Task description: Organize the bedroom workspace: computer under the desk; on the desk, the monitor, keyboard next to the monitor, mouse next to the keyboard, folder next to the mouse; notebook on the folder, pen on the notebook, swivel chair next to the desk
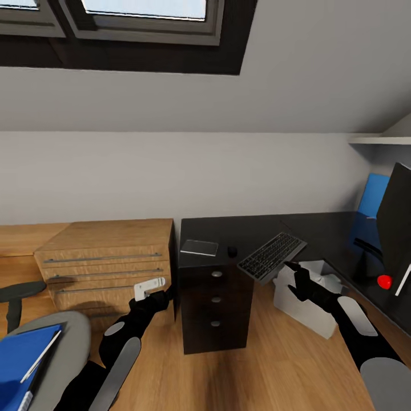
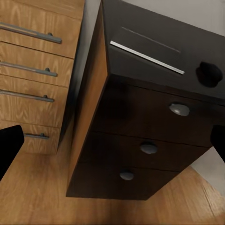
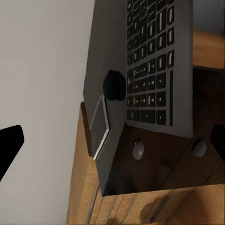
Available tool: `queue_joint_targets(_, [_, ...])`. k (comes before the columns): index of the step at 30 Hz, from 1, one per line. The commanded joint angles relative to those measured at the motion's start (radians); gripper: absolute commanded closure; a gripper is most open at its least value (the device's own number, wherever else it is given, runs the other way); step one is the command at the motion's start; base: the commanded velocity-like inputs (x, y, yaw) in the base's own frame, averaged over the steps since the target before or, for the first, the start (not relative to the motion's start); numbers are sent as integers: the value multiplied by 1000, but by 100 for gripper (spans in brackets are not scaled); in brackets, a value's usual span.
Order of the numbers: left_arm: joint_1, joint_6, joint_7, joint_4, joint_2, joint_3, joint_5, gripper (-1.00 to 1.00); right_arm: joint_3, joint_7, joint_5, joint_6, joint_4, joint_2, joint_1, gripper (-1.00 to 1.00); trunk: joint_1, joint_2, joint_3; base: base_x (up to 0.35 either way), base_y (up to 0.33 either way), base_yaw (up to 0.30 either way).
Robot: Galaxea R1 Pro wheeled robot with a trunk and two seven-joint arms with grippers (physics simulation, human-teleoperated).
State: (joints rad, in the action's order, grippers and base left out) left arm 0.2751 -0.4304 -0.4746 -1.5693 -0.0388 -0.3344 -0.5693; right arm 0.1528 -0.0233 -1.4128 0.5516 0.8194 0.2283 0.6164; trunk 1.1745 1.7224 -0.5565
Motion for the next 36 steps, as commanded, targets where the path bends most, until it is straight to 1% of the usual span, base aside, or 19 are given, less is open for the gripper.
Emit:
queue_joint_targets(1, [1,-1,-10,0,-1,-2,-9,-100,-1,-3,33,-12,4,-1,1,-100,-4,-7,2,0,0,0])
queue_joint_targets(3, [1,-1,-10,0,-1,-2,-9,-100,-2,-5,77,-33,9,-3,1,-100,-12,-21,8,0,0,0])
queue_joint_targets(4, [1,-1,-10,1,-1,-3,-9,-100,-3,-6,122,-58,18,-4,1,-100,-16,-28,12,0,0,0])
queue_joint_targets(6, [1,-1,-10,1,0,-3,-9,-100,-5,-8,166,-86,30,-5,1,-100,-23,-42,18,0,0,0])
queue_joint_targets(7, [1,-1,-10,1,-1,-3,-9,-100,-11,-14,248,-132,59,-19,1,-100,-27,-49,21,0,0,0])
queue_joint_targets(8, [1,-1,-10,1,0,-3,-9,-100,-19,-25,292,-146,73,-33,1,-100,-31,-56,24,0,0,0])
queue_joint_targets(9, [1,-1,-10,2,0,-3,-9,-100,-23,-34,316,-150,79,-41,2,-100,-35,-63,27,0,0,0])
queue_joint_targets(10, [1,-1,-10,2,0,-3,-8,-100,-31,-56,367,-157,90,-58,2,-100,-39,-70,30,0,0,0])
queue_joint_targets(11, [1,-1,-10,2,0,-3,-8,-100,-36,-70,395,-160,97,-66,3,-100,-42,-77,33,0,0,0])
queue_joint_targets(14, [1,-3,-9,3,-1,-5,-8,-100,-76,-189,578,-165,161,-112,5,-100,-50,-91,40,0,0,0])
queue_joint_targets(15, [1,-3,-9,3,-1,-5,-8,-100,-88,-216,610,-164,179,-120,5,-100,-50,-91,40,0,0,0])
queue_joint_targets(16, [1,-3,-9,3,-1,-8,-8,-100,-118,-278,673,-159,219,-138,6,-100,-50,-91,40,0,0,0])
queue_joint_targets(18, [1,-3,-9,3,-1,-12,-8,-100,-153,-351,732,-151,263,-156,6,-100,-50,-91,40,0,0,0])
queue_joint_targets(19, [1,-4,-9,3,-1,-15,-8,-100,-190,-424,776,-136,306,-173,6,-100,-50,-91,40,0,0,0])
queue_joint_targets(20, [1,-4,-9,3,-1,-18,-8,-100,-224,-490,804,-113,346,-189,6,-100,-50,-91,40,0,0,0])
queue_joint_targets(21, [1,-3,-9,3,-1,-20,-8,-100,-252,-538,820,-91,385,-202,6,-100,-50,-91,40,0,0,0])
queue_joint_targets(26, [1,-2,-9,3,-2,-25,-6,-100,-298,-609,842,-54,509,-251,0,-100,-50,-91,40,0,0,0])
queue_joint_targets(31, [1,-2,-9,2,-2,-26,-5,-100,-321,-621,846,-46,584,-266,-22,-100,-50,-91,40,0,0,0])
queue_joint_targets(36, [1,-1,-9,2,-3,-26,-5,-100,-377,-626,849,-46,627,-273,-44,-100,-50,-91,39,67,0,22])
